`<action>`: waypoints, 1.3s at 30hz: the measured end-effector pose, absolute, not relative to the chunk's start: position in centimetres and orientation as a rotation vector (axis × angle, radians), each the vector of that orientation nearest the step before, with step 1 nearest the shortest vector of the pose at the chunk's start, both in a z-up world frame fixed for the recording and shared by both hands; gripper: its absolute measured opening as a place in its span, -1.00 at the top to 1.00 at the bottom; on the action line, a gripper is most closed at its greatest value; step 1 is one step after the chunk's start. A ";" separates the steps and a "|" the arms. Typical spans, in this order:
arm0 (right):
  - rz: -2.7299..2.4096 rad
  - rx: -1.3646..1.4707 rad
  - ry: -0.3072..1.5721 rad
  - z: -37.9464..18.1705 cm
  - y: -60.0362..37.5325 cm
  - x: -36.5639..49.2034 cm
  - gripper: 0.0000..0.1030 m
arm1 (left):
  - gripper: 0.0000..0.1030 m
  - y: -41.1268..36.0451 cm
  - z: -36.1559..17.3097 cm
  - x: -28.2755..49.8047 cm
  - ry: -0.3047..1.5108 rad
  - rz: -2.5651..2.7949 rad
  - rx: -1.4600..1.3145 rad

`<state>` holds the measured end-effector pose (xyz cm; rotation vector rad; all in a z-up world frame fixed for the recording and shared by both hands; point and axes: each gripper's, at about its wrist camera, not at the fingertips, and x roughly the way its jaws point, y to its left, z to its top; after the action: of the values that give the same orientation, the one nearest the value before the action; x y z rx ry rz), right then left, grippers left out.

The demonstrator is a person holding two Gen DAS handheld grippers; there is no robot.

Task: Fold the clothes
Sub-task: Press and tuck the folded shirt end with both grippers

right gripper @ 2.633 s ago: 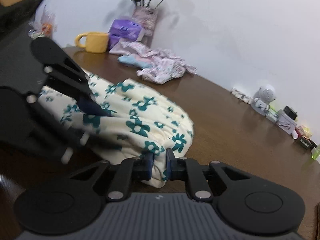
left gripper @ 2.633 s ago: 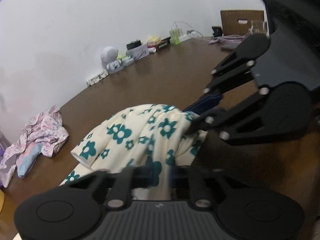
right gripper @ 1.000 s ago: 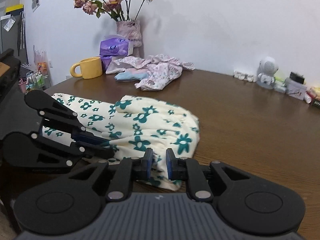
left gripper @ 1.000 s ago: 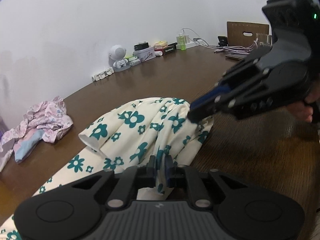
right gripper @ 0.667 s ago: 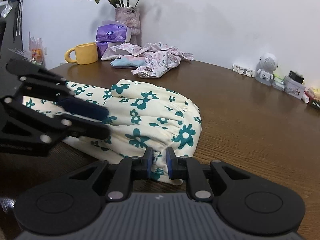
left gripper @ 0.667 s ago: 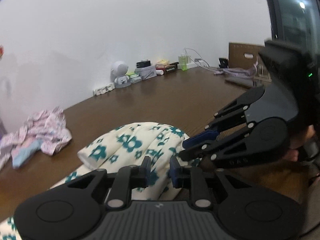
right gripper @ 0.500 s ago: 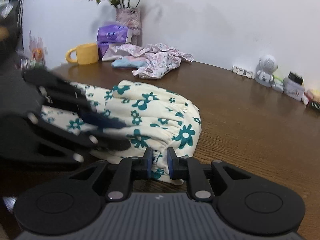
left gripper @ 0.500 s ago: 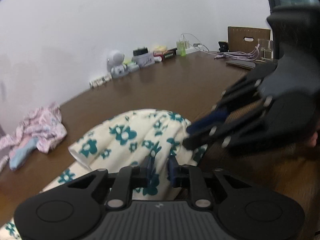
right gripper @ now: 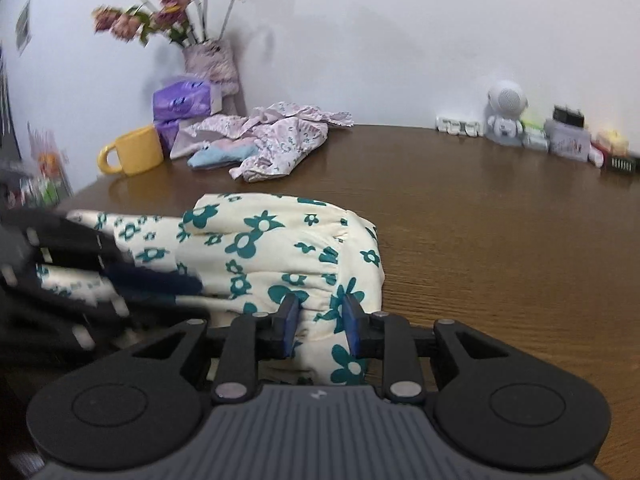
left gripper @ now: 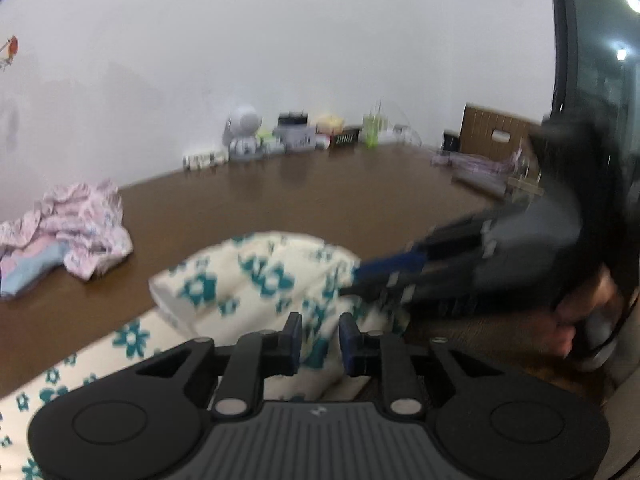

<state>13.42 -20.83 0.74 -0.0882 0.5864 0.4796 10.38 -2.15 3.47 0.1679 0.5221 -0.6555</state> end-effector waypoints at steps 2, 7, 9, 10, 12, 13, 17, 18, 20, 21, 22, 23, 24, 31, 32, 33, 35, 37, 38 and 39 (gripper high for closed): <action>0.473 -0.126 0.577 0.7 -20.3 13.1 0.52 | 0.60 -2.2 4.2 10.7 0.493 -0.675 0.156; 0.485 -0.117 0.567 1.2 -20.5 13.1 0.51 | 0.64 -4.1 2.7 12.7 0.559 -0.592 0.324; 0.502 -0.053 0.558 1.9 -21.5 13.2 0.51 | 0.76 -3.8 1.9 13.2 0.591 -0.593 0.329; 0.502 -0.031 0.553 2.2 -21.8 13.4 0.51 | 0.76 -3.5 1.7 13.2 0.595 -0.597 0.324; 0.487 -0.015 0.540 2.5 -22.2 13.9 0.51 | 0.76 -3.0 1.5 13.2 0.598 -0.599 0.318; 0.480 -0.006 0.534 2.7 -22.3 14.1 0.51 | 0.77 -2.8 1.5 13.1 0.598 -0.602 0.316; 0.481 -0.008 0.586 1.9 -21.6 15.6 0.51 | 0.79 -1.7 1.6 12.8 0.600 -0.602 0.313; 0.477 -0.024 0.591 1.6 -21.4 15.7 0.51 | 0.81 -1.4 1.7 12.7 0.600 -0.594 0.317; 0.472 -0.062 0.582 1.4 -20.9 15.4 0.51 | 0.85 -0.9 2.2 12.5 0.593 -0.588 0.314; 0.470 -0.079 0.578 1.4 -20.7 15.2 0.51 | 0.85 -0.5 2.6 12.4 0.585 -0.591 0.306; 0.469 -0.092 0.575 1.3 -20.5 15.1 0.51 | 0.82 -0.5 3.3 12.5 0.568 -0.606 0.298; 0.466 -0.106 0.571 1.2 -20.3 15.0 0.51 | 0.77 -0.6 3.9 12.6 0.546 -0.618 0.289; 0.463 -0.119 0.567 1.2 -20.1 14.9 0.51 | 0.75 -0.9 4.4 13.0 0.536 -0.629 0.290; 0.454 -0.163 0.545 1.2 -19.7 14.5 0.51 | 0.53 -4.4 4.0 16.4 0.581 -0.625 0.330; 0.458 -0.155 0.545 1.3 -19.8 14.5 0.50 | 0.68 -4.6 3.5 16.7 0.602 -0.621 0.322; 0.466 -0.134 0.546 1.5 -20.1 14.6 0.51 | 0.73 -4.5 3.1 16.8 0.613 -0.624 0.316; 0.481 -0.065 0.548 2.2 -21.0 15.0 0.51 | 0.78 -4.2 2.4 16.8 0.624 -0.625 0.305; 0.479 0.000 0.543 2.9 -21.8 15.7 0.51 | 0.78 -3.8 2.1 16.6 0.627 -0.627 0.291; 0.474 0.005 0.546 3.0 -21.8 16.1 0.51 | 0.79 -3.5 2.1 16.7 0.629 -0.630 0.278; 0.468 0.011 0.550 3.1 -21.7 16.6 0.52 | 0.78 -3.3 2.0 16.8 0.631 -0.634 0.265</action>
<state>16.57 -21.74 3.10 0.0108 0.5497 0.4684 16.81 -3.26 2.01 0.2649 0.6310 -0.6339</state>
